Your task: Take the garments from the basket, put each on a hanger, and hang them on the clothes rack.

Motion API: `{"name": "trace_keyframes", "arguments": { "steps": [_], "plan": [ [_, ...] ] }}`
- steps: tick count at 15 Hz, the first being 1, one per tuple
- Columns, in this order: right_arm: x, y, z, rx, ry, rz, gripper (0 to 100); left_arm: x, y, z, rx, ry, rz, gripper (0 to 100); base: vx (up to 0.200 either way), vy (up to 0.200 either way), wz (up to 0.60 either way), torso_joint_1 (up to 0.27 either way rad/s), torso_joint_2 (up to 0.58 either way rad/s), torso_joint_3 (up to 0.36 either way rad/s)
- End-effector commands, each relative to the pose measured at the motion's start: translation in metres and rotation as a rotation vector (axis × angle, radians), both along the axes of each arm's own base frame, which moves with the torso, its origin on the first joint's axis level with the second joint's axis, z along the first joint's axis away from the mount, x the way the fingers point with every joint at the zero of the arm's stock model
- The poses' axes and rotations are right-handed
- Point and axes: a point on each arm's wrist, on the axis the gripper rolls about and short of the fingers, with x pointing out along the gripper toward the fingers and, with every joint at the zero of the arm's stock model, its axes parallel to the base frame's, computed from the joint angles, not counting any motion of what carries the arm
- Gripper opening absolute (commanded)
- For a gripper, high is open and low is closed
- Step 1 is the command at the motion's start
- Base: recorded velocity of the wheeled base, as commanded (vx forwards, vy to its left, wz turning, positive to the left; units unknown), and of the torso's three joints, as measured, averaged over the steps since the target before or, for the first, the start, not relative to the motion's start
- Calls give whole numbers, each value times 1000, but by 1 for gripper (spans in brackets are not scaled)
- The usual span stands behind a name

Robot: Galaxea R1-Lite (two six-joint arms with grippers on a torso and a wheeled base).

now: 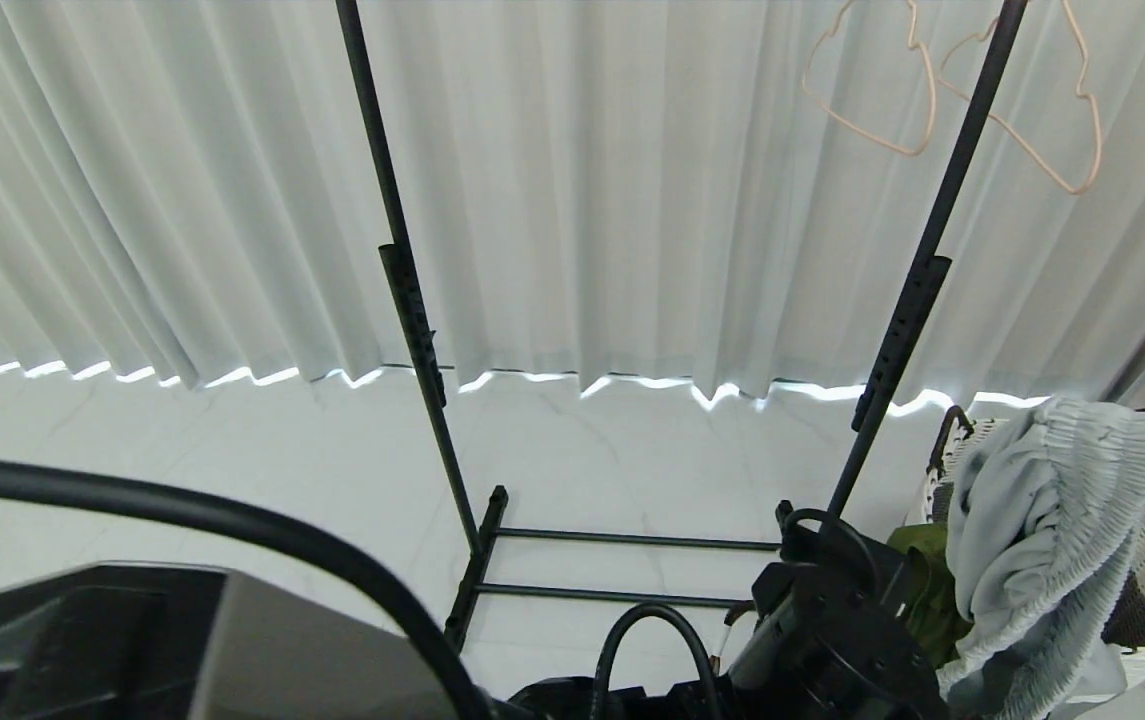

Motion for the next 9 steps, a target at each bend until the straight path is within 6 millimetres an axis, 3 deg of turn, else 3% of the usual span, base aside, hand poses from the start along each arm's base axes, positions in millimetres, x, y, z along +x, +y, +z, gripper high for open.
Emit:
{"name": "trace_keyframes", "arguments": {
  "steps": [1, 3, 9],
  "plan": [
    [-3, -1, 1, 7, -11, 0, 0, 17, -4, -25, 13, 20, 61, 100, 0, 0, 0, 0, 0, 0],
    [0, 0, 3, 19, -30, -1, 0, 33, 0, -36, -2, 17, 104, 100, 0, 0, 0, 0, 0, 0],
    [0, 0, 5, 22, -37, -1, 0, 32, -1, -39, 4, 18, 92, 100, 0, 0, 0, 0, 0, 0]
  ]
}}
